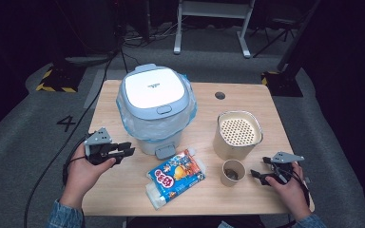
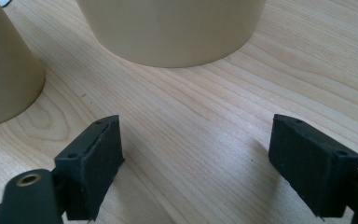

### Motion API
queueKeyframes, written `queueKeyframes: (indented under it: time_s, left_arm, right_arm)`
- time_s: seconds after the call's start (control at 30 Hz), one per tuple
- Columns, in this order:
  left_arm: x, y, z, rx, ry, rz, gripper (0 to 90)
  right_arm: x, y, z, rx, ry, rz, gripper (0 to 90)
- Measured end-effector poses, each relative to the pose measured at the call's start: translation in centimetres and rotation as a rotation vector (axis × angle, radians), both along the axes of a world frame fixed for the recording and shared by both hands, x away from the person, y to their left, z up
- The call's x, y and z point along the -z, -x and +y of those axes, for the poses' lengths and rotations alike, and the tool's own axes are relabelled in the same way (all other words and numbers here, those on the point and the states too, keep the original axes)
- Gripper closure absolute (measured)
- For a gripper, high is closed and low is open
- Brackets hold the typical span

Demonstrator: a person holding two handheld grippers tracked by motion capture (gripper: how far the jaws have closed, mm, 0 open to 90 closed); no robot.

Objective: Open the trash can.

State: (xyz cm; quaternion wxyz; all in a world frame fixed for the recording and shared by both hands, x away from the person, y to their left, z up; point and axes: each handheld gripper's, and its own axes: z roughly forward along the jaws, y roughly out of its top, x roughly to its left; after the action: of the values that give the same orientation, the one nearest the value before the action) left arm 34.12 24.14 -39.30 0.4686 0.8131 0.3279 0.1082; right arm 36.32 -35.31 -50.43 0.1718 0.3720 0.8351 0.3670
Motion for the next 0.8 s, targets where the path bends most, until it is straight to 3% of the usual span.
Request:
queueKeyframes:
  time_s: [0.3, 0.4, 0.8]
  left_arm:
    - [-3.2, 0.0, -0.6, 0.062, 0.053, -0.026, 81.8]
    - [-4.5, -0.1, -1.1, 0.081, 0.088, -0.056, 84.4]
    - [-7.1, 0.0, -2.6, 0.074, 0.158, -0.146, 89.8]
  right_arm:
    - [0.0, 0.0, 0.0, 0.0, 0.0, 0.0, 17.7]
    - [0.0, 0.0, 0.0, 0.0, 0.0, 0.0, 17.7]
    - [0.0, 0.0, 0.0, 0.0, -0.001, 0.002, 17.7]
